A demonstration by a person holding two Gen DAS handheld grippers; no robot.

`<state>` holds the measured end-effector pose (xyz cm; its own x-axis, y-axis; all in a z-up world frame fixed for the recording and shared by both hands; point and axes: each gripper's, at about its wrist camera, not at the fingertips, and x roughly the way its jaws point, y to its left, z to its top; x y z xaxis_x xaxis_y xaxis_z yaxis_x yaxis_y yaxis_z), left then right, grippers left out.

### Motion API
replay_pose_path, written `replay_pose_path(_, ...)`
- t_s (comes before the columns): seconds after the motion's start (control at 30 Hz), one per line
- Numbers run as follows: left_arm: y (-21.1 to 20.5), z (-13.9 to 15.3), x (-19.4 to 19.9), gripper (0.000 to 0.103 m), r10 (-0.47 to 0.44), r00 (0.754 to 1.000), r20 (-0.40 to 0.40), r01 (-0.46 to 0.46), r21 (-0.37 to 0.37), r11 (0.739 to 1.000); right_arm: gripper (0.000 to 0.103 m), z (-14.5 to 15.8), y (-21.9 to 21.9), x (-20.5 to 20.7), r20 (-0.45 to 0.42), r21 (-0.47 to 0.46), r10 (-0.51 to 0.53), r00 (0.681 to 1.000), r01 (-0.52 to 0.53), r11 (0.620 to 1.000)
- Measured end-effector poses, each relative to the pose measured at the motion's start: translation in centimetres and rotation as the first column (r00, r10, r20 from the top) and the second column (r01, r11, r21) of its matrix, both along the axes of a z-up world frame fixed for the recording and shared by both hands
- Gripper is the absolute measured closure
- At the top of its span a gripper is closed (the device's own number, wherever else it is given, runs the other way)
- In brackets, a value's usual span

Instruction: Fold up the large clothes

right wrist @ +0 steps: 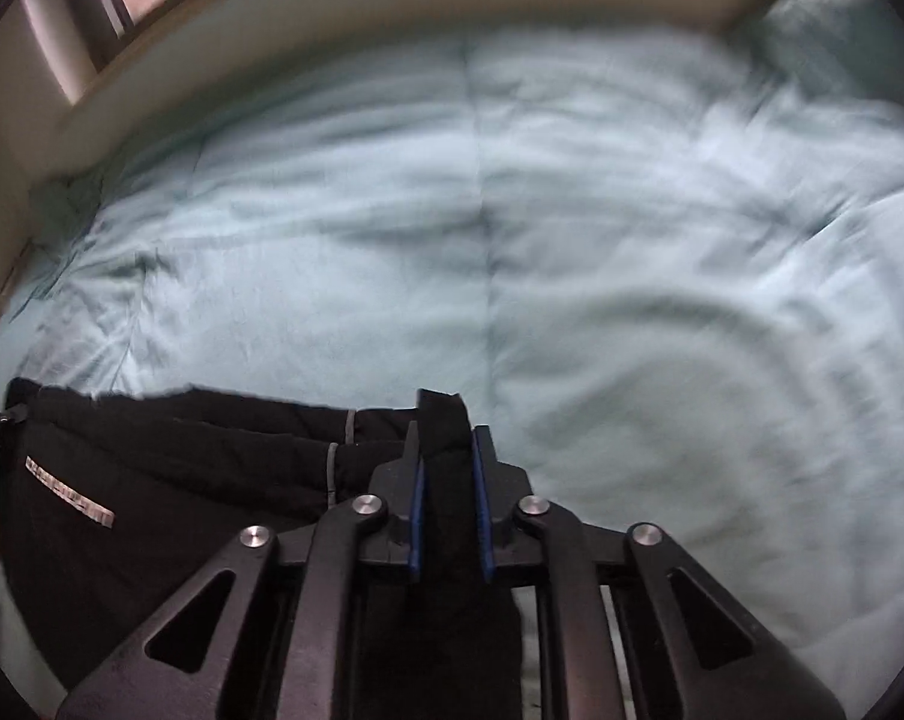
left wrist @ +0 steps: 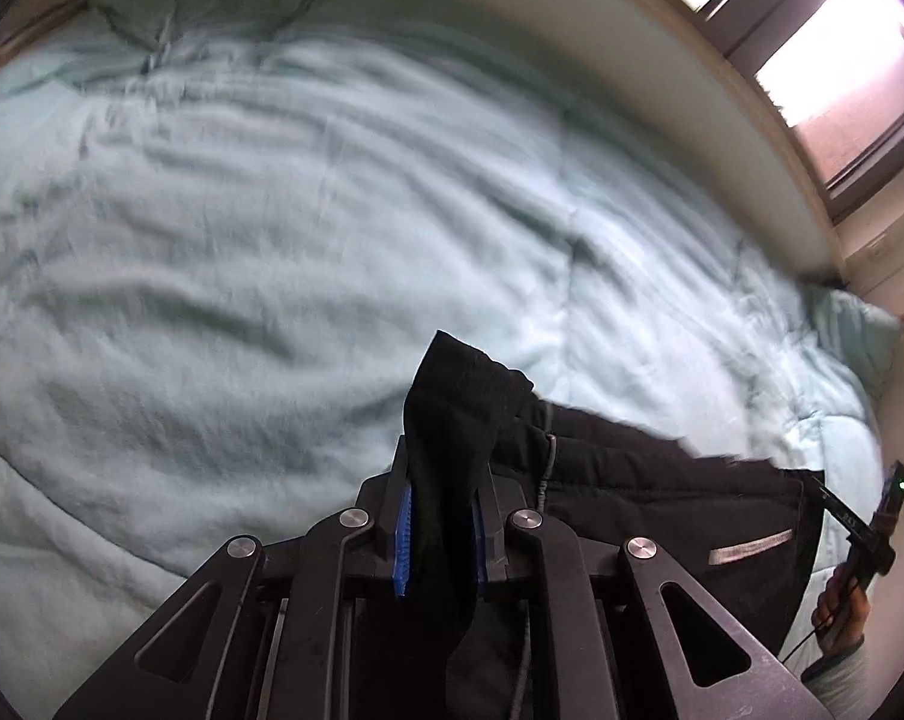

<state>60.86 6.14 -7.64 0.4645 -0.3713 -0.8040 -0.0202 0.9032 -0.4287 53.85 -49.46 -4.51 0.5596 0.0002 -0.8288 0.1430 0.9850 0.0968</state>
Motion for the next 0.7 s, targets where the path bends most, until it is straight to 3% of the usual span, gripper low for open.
replay_pose_path(0.07, 0.0, 1.8, 0.0, 0.088, 0.018, 0.999, 0.046, -0.016, -0.027, 0.999, 0.093, 3.1, -0.3, -1.0, 0.082, -0.042, -0.035, 0.996, 0.039, 0.998)
replay_pose_path(0.1, -0.1, 2.7, 0.3, 0.088, 0.034, 0.997, 0.067, -0.032, -0.042, 0.999, 0.098, 4.7, -0.3, -0.9, 0.126, -0.117, -0.057, 0.990, 0.072, 0.990)
replay_pose_path(0.17, -0.8, 2.9, 1.4, 0.088, 0.064, 0.996, 0.067, -0.060, -0.053, 0.997, 0.102, 6.0, -0.9, 0.5, 0.148, -0.177, -0.082, 0.986, 0.108, 0.978)
replay_pose_path(0.2, -1.2, 2.4, 1.8, 0.088, 0.064, 0.997, 0.051, -0.063, -0.028, 0.998, 0.102, 5.9, -1.5, 1.2, 0.139, -0.143, -0.086, 0.987, 0.106, 0.984)
replay_pose_path(0.27, -2.3, 0.4, 2.6, 0.088, 0.042, 0.999, -0.011, -0.041, 0.047, 0.998, 0.102, 4.6, -2.6, 3.2, 0.060, 0.021, -0.068, 0.996, 0.067, 0.998)
replay_pose_path(0.3, -2.4, -0.9, 2.6, 0.088, 0.033, 0.998, -0.046, -0.031, 0.061, 0.998, 0.102, 4.2, -2.6, 3.5, 0.037, 0.045, -0.052, 0.998, 0.050, 0.998)
replay_pose_path(0.37, -2.0, -2.5, 1.9, 0.088, 0.014, 0.997, -0.081, -0.010, 0.044, 0.999, 0.094, 2.9, -1.7, 2.9, -0.017, 0.054, -0.006, 1.000, 0.007, 0.999)
replay_pose_path(0.4, -1.6, -2.7, 1.3, 0.088, 0.014, 0.997, -0.081, -0.011, 0.034, 0.999, 0.078, 2.3, -1.4, 2.2, -0.025, 0.053, 0.009, 1.000, -0.007, 0.999)
replay_pose_path(0.43, -1.2, -2.9, 1.0, 0.086, 0.014, 0.997, -0.081, -0.012, 0.020, 1.000, 0.049, 1.6, -1.4, 1.6, -0.033, 0.057, 0.018, 0.999, -0.016, 0.998)
replay_pose_path(0.5, -0.7, -3.1, 0.8, 0.085, 0.014, 0.996, -0.084, -0.015, 0.000, 1.000, 0.032, 0.2, -1.8, 0.7, -0.039, 0.082, 0.023, 0.999, -0.020, 0.996)
replay_pose_path(0.67, -1.0, -2.9, 0.7, 0.085, -0.007, 0.997, -0.083, 0.010, 0.033, 0.999, 0.032, -3.4, -3.9, 1.0, -0.083, 0.241, 0.032, 0.996, -0.011, 0.970)
replay_pose_path(0.7, -1.4, -2.9, 0.6, 0.085, -0.009, 0.997, -0.080, 0.014, 0.055, 0.998, 0.044, -3.9, -4.0, 1.2, -0.084, 0.260, 0.038, 0.996, -0.015, 0.966)
